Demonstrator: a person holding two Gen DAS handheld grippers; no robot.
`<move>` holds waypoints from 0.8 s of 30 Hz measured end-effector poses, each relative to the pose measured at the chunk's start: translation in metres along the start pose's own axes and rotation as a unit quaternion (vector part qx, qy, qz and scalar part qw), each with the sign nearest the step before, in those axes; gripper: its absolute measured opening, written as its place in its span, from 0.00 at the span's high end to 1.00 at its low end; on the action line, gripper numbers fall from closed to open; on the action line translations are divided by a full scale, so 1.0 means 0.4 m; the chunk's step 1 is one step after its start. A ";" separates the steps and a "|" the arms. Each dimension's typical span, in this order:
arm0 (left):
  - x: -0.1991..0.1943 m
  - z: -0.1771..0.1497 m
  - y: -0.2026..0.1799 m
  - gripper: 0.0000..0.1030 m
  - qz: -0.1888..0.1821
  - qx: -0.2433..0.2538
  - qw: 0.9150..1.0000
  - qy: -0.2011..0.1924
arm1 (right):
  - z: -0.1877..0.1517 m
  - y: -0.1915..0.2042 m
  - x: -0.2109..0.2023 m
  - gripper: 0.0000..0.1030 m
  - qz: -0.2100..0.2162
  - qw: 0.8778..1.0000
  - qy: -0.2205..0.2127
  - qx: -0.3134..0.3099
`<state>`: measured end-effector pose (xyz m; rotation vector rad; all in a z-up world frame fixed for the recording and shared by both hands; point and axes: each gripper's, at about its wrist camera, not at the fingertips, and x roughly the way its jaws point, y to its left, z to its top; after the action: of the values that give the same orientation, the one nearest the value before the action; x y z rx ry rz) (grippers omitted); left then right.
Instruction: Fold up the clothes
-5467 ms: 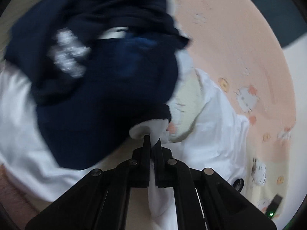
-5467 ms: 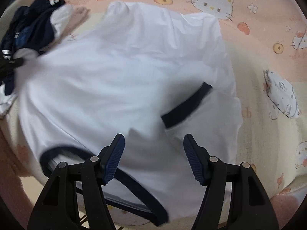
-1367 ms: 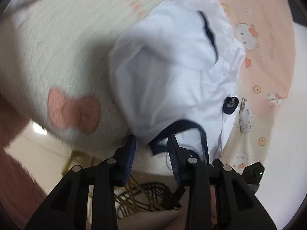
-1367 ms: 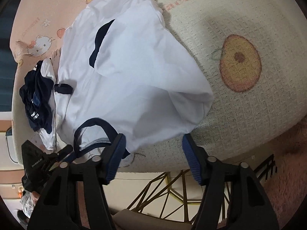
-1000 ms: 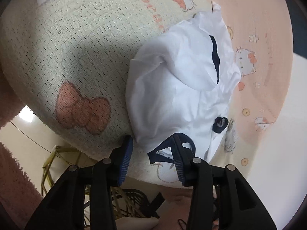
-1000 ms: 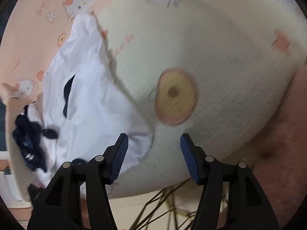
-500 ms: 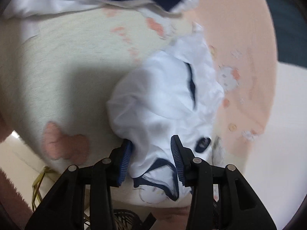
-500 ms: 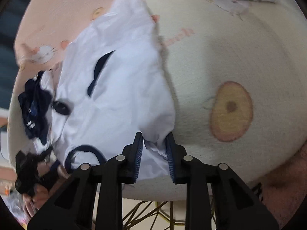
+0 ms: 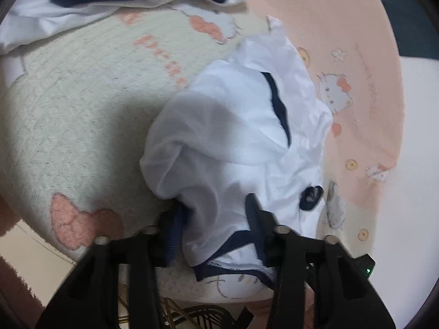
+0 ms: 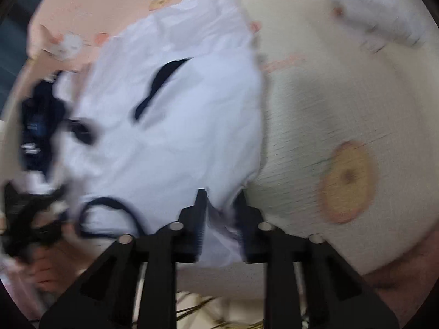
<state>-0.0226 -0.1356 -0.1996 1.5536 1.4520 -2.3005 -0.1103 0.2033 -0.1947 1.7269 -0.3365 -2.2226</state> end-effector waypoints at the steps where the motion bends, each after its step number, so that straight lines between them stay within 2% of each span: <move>1: 0.003 0.002 0.003 0.83 0.000 0.000 1.000 0.005 | -0.002 0.001 0.005 0.83 -0.005 1.000 0.000 -0.001; 2: 0.007 0.004 0.009 0.83 0.006 0.001 1.000 0.009 | -0.004 0.003 0.011 0.81 -0.010 1.000 0.000 -0.002; 3: 0.010 0.006 0.013 0.83 0.012 0.002 1.000 0.011 | -0.005 0.005 0.016 0.74 -0.013 1.000 -0.001 -0.003; 4: 0.013 0.008 0.014 0.83 0.016 0.005 1.000 0.013 | 0.002 0.009 0.023 0.71 -0.006 1.000 -0.005 0.000; 5: 0.014 0.009 0.012 0.88 0.024 0.011 1.000 0.013 | 0.008 0.013 0.029 0.72 -0.003 1.000 -0.009 0.001; 6: 0.009 0.008 0.007 0.93 0.042 0.025 0.999 0.012 | 0.010 0.016 0.030 0.81 -0.012 1.000 -0.010 -0.004; 7: -0.001 0.005 0.007 0.93 0.064 0.039 0.997 0.012 | 0.011 0.021 0.029 0.88 -0.028 0.999 -0.008 -0.012; 8: -0.012 0.002 0.004 0.93 0.076 0.047 0.996 0.014 | 0.008 0.030 0.026 0.90 -0.032 0.999 -0.005 -0.020; 14: -0.069 -0.015 -0.029 0.94 0.124 0.079 0.988 0.042 | -0.029 0.050 -0.036 0.92 -0.044 0.998 -0.004 -0.049; 17: -0.053 -0.024 -0.020 0.92 0.153 0.088 0.982 0.074 | -0.023 0.073 -0.030 0.92 -0.062 0.996 0.002 -0.057; 19: -0.033 -0.026 0.004 0.89 0.154 0.073 0.981 0.094 | -0.025 0.068 -0.009 0.88 -0.077 0.995 0.018 -0.054; 20: -0.030 -0.025 0.013 0.89 0.152 0.066 0.981 0.103 | -0.028 0.060 0.009 0.85 -0.076 0.995 0.036 -0.046; 22: -0.042 -0.018 0.015 0.82 0.155 0.062 0.979 0.121 | -0.031 0.046 0.039 0.79 -0.074 0.994 0.068 -0.032; 24: -0.068 -0.021 0.004 0.66 0.167 0.085 0.974 0.126 | -0.030 0.047 0.011 0.66 -0.074 0.995 0.060 -0.029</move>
<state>-0.0019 -0.1431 -0.1813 2.0198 0.9472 -2.1359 -0.0979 0.1842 -0.1949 1.9001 -0.1167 -2.1909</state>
